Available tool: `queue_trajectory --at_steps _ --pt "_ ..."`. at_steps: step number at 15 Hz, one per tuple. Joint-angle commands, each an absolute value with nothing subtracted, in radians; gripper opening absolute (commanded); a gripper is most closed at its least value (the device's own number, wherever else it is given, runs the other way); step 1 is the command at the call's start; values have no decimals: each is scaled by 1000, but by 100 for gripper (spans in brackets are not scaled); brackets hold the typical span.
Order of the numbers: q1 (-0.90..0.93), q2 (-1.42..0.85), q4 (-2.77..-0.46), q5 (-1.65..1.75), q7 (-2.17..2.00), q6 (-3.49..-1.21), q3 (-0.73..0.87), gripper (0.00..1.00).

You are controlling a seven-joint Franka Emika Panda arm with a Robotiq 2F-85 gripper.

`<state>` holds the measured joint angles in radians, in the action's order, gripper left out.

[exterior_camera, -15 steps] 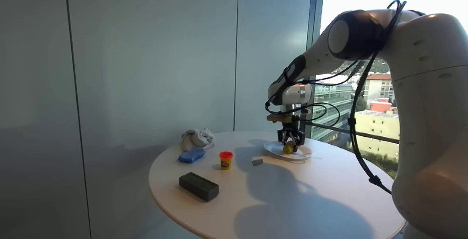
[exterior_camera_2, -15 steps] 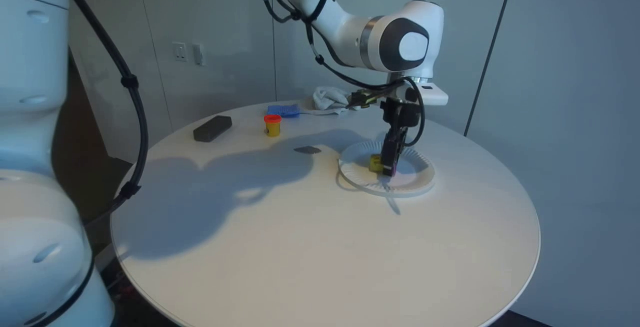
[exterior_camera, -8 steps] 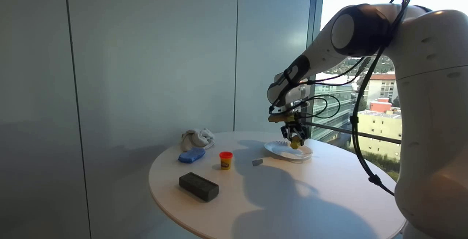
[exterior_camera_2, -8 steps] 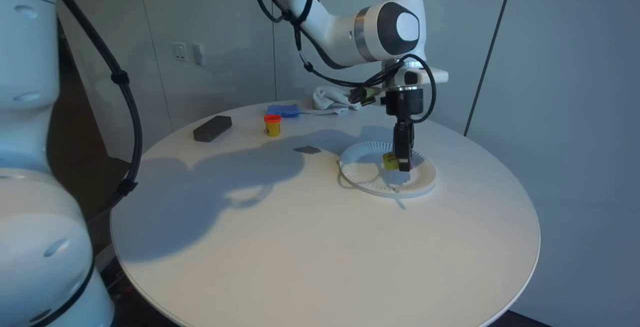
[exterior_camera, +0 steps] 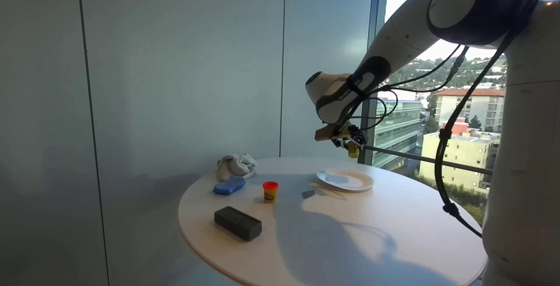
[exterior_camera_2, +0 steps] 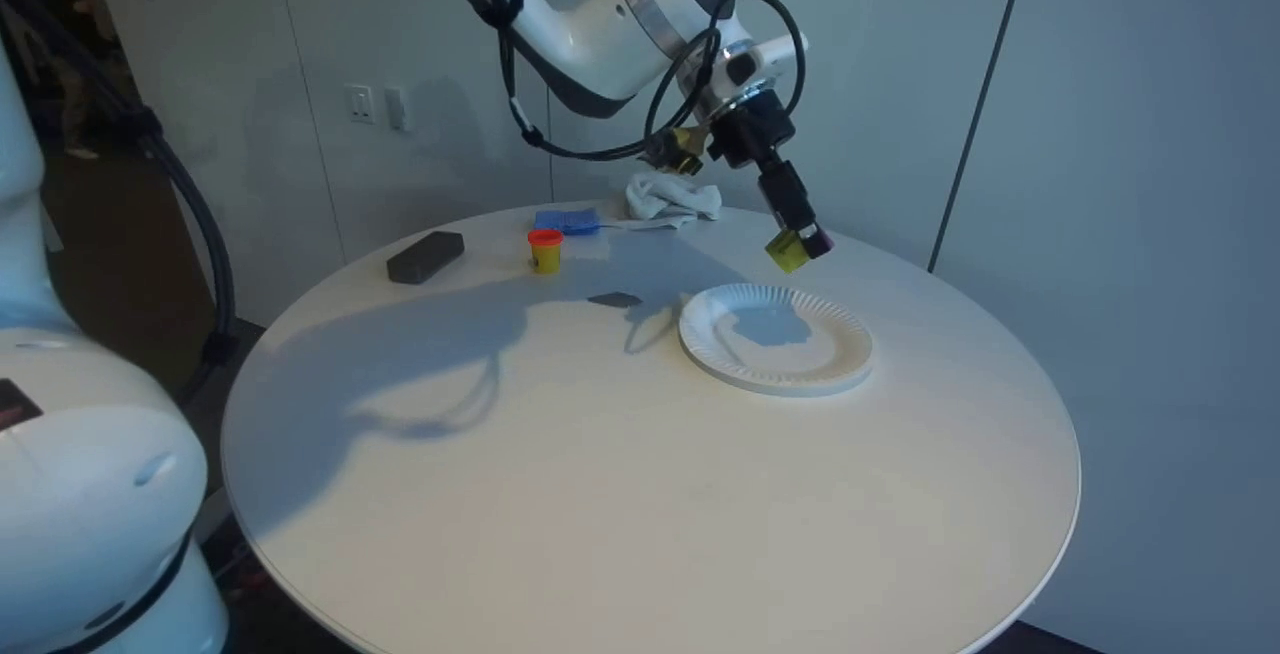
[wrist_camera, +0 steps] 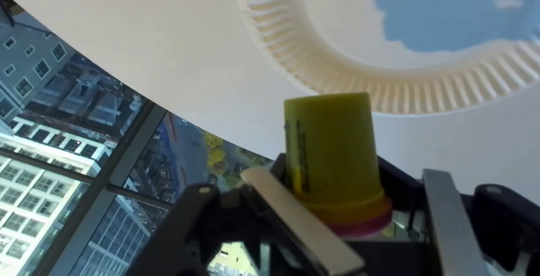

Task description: Remove the yellow containers from the white plate.

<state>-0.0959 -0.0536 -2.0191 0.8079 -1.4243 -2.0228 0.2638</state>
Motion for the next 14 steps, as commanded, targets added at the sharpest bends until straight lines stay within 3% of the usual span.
queue_trajectory --at_steps 1,14 --pt "-66 25 -2122 1017 -1536 -2010 171 23" --pt "-30 -4 -2250 1457 -2017 -2014 48 23"
